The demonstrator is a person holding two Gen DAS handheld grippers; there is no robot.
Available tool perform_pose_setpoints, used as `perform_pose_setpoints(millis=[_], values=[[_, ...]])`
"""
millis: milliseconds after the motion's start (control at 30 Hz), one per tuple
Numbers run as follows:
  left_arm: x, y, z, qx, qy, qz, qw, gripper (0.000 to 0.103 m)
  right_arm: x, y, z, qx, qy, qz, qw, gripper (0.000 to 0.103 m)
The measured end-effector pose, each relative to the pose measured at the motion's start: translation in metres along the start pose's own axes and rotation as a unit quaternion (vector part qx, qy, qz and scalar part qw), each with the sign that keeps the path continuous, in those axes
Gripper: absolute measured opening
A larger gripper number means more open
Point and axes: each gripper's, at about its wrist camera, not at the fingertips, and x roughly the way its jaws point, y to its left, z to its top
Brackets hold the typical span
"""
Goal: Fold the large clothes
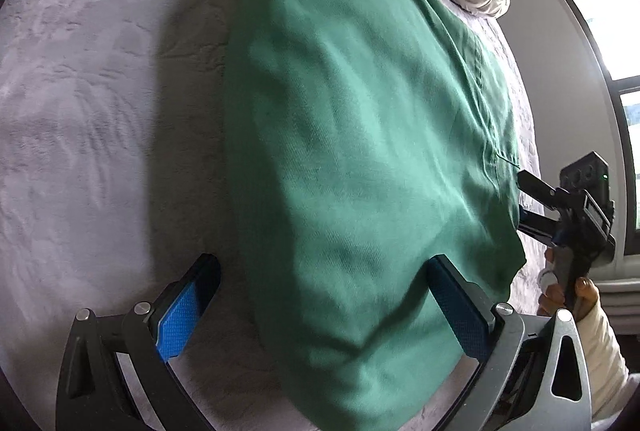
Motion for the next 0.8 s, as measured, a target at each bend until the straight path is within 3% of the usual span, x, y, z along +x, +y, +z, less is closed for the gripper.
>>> perform_pose_setpoints(millis=[467,800], values=[[0.029,-0.020,0.019,0.002,0.005,-0.002,1.0000,0.103,0.036,-0.009,0.047,0.016,0.032,0.086,0.996,0.075],[0.037,-0.022,0.020,0.003,0.004,0.002,1.0000,0.103,0.068,-0.001,0.063,0.007,0.051,0.121,0.991,0.078]])
